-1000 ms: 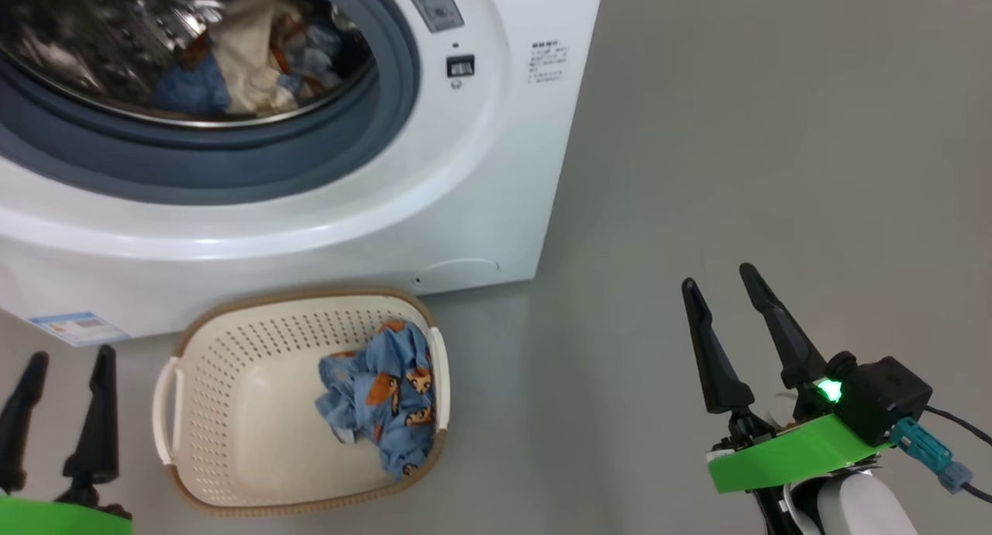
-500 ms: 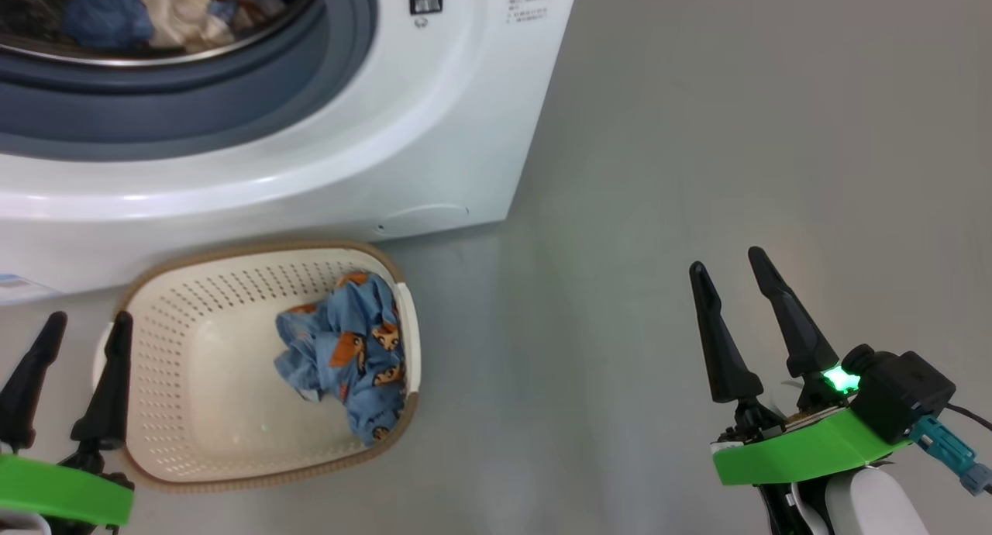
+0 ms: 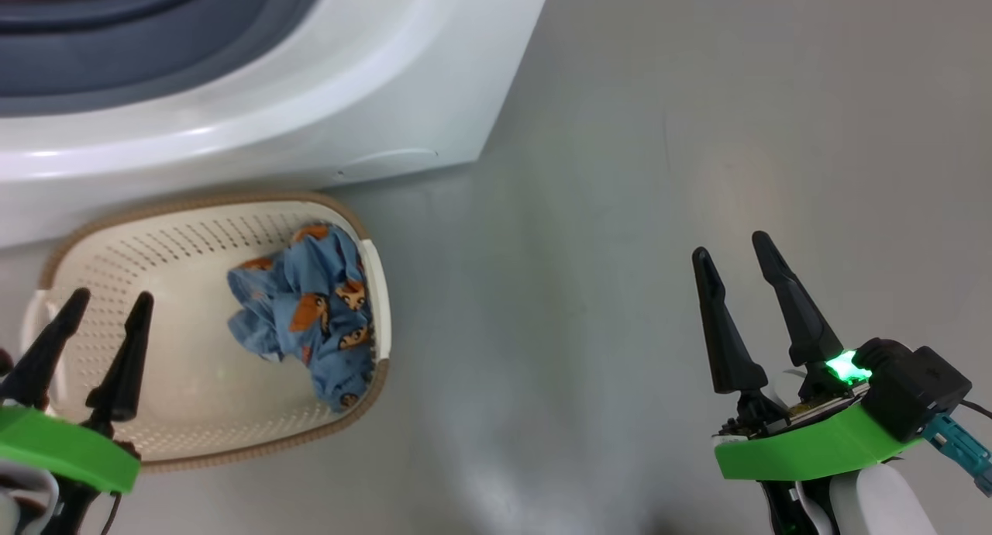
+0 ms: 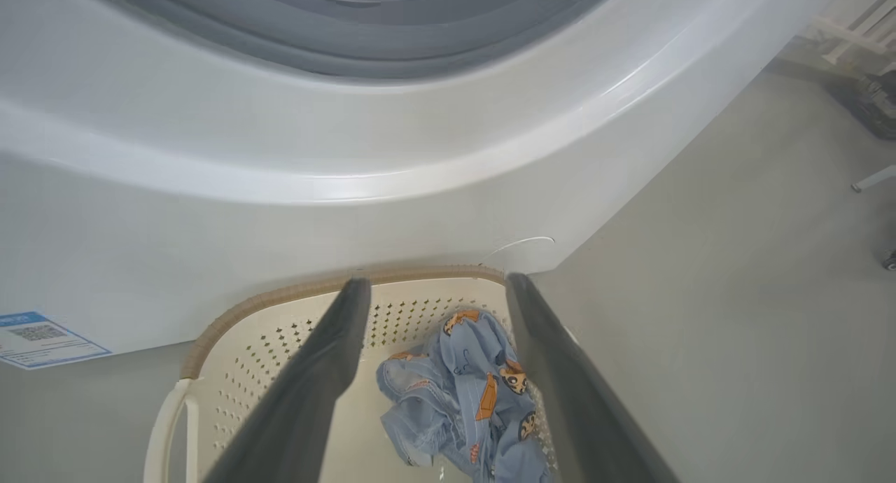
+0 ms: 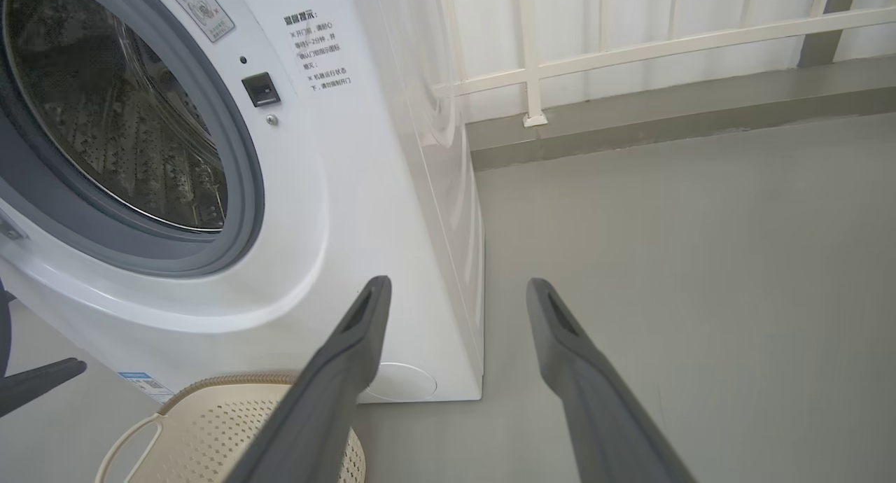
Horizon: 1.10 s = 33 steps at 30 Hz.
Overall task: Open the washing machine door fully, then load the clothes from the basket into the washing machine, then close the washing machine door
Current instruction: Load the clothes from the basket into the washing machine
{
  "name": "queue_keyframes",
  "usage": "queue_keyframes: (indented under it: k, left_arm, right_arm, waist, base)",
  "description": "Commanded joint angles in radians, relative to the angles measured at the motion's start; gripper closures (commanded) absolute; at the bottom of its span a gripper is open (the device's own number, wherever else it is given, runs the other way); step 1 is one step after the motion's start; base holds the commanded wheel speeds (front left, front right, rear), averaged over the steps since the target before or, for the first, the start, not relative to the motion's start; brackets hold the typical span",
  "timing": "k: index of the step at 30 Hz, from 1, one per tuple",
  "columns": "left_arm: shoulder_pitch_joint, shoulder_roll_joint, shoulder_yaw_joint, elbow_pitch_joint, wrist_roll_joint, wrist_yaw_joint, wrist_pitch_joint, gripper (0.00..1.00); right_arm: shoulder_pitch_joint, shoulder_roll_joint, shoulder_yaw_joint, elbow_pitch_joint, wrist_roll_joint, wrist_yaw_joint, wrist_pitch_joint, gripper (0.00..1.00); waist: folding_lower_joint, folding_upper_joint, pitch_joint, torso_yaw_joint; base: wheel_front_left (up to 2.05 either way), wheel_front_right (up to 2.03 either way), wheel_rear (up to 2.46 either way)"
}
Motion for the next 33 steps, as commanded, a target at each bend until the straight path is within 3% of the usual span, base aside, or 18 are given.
queue_keyframes:
  k: [1, 21, 33]
  left_arm:
    - [-0.05, 0.051, 0.013, 0.004, -0.018, -0.002, -0.012, 0.0]
    - [-0.347, 0.106, -0.365, 0.277, -0.116, -0.002, -0.013, 0.0]
    - [-0.446, 0.149, -0.547, 0.326, -0.205, -0.002, -0.011, 0.0]
  right_arm:
    - [-0.011, -0.001, 0.028, -0.032, 0.018, 0.002, -0.005, 0.0]
    - [-0.035, -0.001, 0.078, -0.099, 0.055, 0.002, -0.005, 0.0]
    - [-0.024, -0.001, 0.105, -0.129, 0.077, 0.002, -0.005, 0.0]
  waist:
    - [0.0, 0.0, 0.047, -0.02]
    - [0.0, 0.0, 0.258, -0.095]
    - [0.0, 0.0, 0.319, -0.144]
  base:
    - [0.0, 0.0, 0.0]
    - [0.0, 0.0, 0.0]
    - [0.0, 0.0, 0.0]
